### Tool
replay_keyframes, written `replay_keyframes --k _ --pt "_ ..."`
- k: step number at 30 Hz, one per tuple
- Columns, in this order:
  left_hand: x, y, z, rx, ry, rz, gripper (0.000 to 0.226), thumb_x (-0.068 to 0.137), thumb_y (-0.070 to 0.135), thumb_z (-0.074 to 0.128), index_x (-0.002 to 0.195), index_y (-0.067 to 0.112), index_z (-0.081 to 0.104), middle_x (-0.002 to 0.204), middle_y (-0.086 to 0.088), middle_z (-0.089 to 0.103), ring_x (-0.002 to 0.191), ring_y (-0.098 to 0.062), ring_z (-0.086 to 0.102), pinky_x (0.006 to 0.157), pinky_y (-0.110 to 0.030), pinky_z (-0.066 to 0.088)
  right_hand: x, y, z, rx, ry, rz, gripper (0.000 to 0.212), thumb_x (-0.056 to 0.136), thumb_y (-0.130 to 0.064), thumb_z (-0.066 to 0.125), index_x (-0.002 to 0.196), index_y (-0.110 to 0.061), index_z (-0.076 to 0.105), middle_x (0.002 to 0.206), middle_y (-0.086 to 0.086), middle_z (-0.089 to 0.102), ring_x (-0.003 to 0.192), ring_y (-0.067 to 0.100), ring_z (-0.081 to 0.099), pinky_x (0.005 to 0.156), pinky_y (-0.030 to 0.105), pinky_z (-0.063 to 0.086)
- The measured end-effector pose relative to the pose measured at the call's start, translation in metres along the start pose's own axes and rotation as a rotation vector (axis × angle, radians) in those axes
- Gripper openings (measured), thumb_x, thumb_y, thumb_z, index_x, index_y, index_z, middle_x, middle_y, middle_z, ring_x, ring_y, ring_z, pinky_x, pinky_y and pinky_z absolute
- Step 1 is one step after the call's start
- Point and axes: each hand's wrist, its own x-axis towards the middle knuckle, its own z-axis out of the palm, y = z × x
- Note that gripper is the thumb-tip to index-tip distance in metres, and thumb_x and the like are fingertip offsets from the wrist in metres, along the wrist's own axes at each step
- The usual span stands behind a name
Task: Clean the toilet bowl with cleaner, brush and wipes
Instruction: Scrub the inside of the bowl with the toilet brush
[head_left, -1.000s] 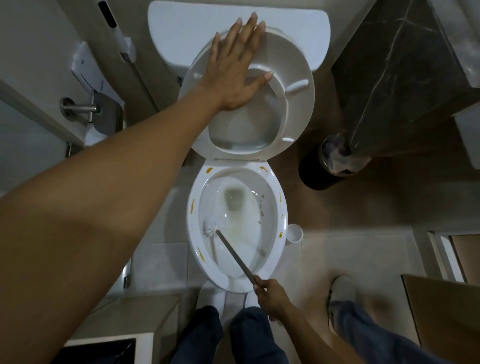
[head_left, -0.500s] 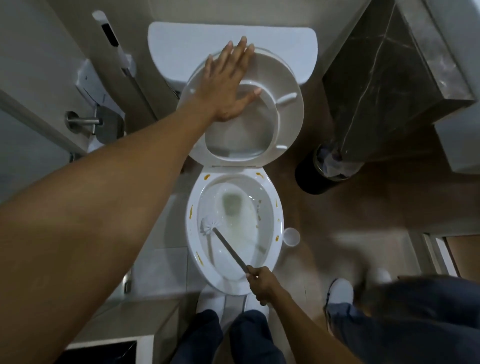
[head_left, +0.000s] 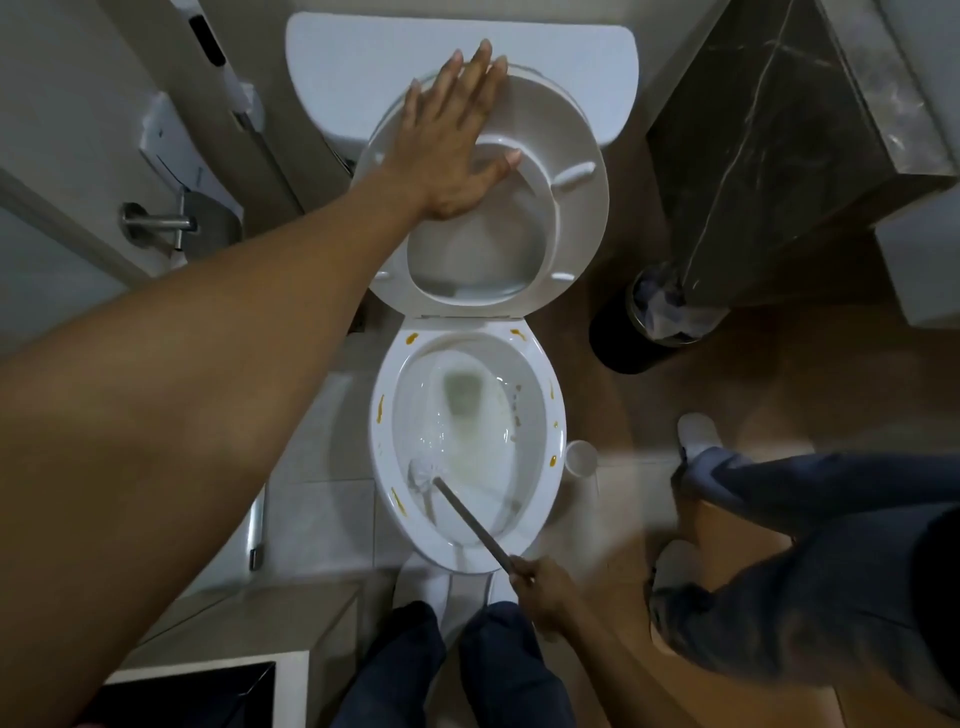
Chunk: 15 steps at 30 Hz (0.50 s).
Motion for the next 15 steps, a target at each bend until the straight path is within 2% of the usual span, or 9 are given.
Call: replay_keyframes --k 2,4,6,8,12,15 --pt "0.0 0.001 0.001 -0.002 0.002 0.005 0.08 0.093 0.062 0.024 0.152 0.015 -0.005 0.159 -0.006 -0.009 0.146 -0.027 -0.008 0.116 -0.054 -0.001 -0.011 0.009 -0.009 -0.008 -0.037 0.024 0.031 0.099 -0.022 0.042 0.117 -0.006 0.061 0.074 -0.003 0.056 0.06 0.008 0.05 0.051 0.016 0.043" --pt "0.0 0.002 0.001 -0.002 0.002 0.007 0.08 0.093 0.062 0.023 0.152 0.015 -0.005 0.159 -0.006 -0.009 0.146 -0.027 -0.008 0.116 -0.054 -0.001 -0.005 0.002 -0.016 0.0 -0.023 0.053 0.029 0.099 -0.022 0.042 0.115 -0.006 0.06 0.068 -0.006 0.05 0.052 0.004 0.044 0.039 0.013 0.037" --pt "0.0 0.001 0.003 -0.006 0.002 0.008 0.08 0.093 0.062 0.023 0.152 0.016 -0.005 0.159 -0.006 -0.01 0.146 -0.027 -0.008 0.116 -0.054 -0.001 0.013 -0.015 -0.02 0.048 -0.001 0.08 0.025 0.099 -0.023 0.042 0.108 -0.007 0.059 0.069 -0.003 0.049 0.051 0.007 0.044 0.039 0.017 0.037" --pt "0.0 0.0 0.003 -0.014 0.005 0.01 0.079 0.093 0.061 0.024 0.152 0.016 -0.005 0.16 -0.006 -0.009 0.146 -0.026 -0.008 0.116 -0.054 -0.001 0.031 -0.032 -0.02 0.13 0.006 0.102 0.027 0.099 -0.023 0.041 0.112 -0.006 0.057 0.071 0.001 0.046 0.05 0.013 0.042 0.04 0.024 0.038" --pt "0.0 0.001 0.002 -0.006 0.005 0.007 0.079 0.094 0.06 0.025 0.152 0.015 -0.005 0.16 -0.006 -0.009 0.146 -0.026 -0.008 0.116 -0.053 -0.001 0.024 -0.029 -0.019 0.167 -0.024 0.105 0.025 0.099 -0.022 0.041 0.117 -0.013 0.056 0.067 0.0 0.042 0.048 0.011 0.036 0.036 0.02 0.031" --pt "0.0 0.001 0.002 -0.016 0.003 0.006 0.08 0.093 0.061 0.024 0.152 0.015 -0.005 0.159 -0.007 -0.009 0.146 -0.027 -0.008 0.116 -0.053 -0.002 0.0 -0.005 -0.016 0.085 -0.058 0.081 0.03 0.1 -0.023 0.043 0.119 -0.007 0.058 0.065 -0.007 0.043 0.05 0.002 0.037 0.038 0.01 0.029"
